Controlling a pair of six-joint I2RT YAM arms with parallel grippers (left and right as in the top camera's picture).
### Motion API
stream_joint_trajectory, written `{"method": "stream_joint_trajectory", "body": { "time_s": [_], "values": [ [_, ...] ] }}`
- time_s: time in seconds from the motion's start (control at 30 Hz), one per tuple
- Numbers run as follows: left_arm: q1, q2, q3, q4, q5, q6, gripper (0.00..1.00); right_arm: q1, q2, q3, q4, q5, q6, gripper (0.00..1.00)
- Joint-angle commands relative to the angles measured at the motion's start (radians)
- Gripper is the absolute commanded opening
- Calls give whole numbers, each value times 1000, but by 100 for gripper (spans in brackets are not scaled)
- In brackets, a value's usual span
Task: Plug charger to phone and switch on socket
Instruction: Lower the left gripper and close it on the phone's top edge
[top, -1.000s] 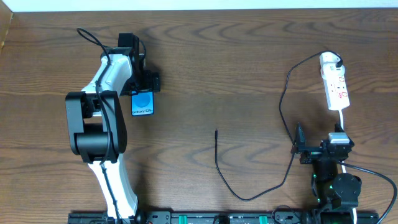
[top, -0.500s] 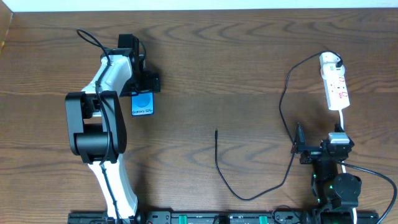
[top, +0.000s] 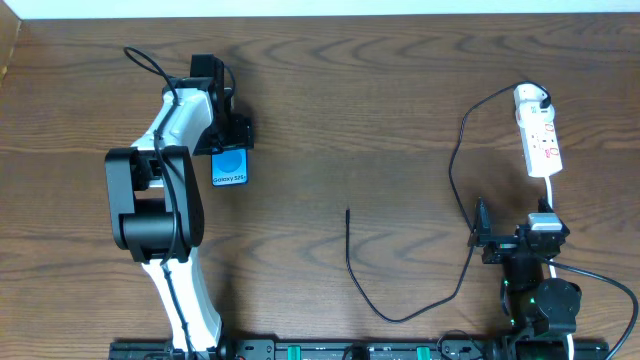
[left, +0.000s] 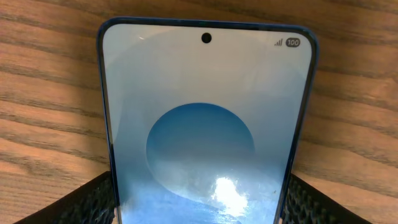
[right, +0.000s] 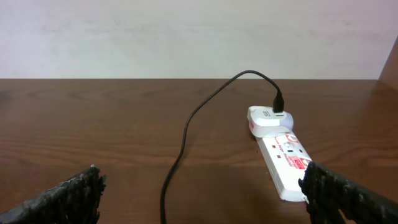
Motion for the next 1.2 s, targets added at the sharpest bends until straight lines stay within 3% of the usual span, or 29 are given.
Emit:
{"method": "stream_joint_trajectory", "body": {
  "time_s": [0.0,0.4,0.57,0.63,0.67,0.7,1.17],
  "values": [
    [2,13,-27,-4,-18,2,75,-5,-5,-2,-5,1,-15,99],
    [2,13,-39,1,-18,2,60,-5,-5,-2,-5,1,-15,99],
    [2,13,-39,3,-18,2,39,-5,-5,-2,-5,1,-15,99],
    [2,13,-39,3,-18,2,25,-5,-5,-2,-5,1,-15,99],
    [2,13,-39,3,-18,2,11,-5,-5,-2,-4,1,-15,99],
    [2,13,-39,4,-18,2,7,-5,-5,-2,-4,1,-15,99],
    [2,0,-14,-8,-18,13,7,-5,-5,-2,-5,1,-15,99]
  ]
}}
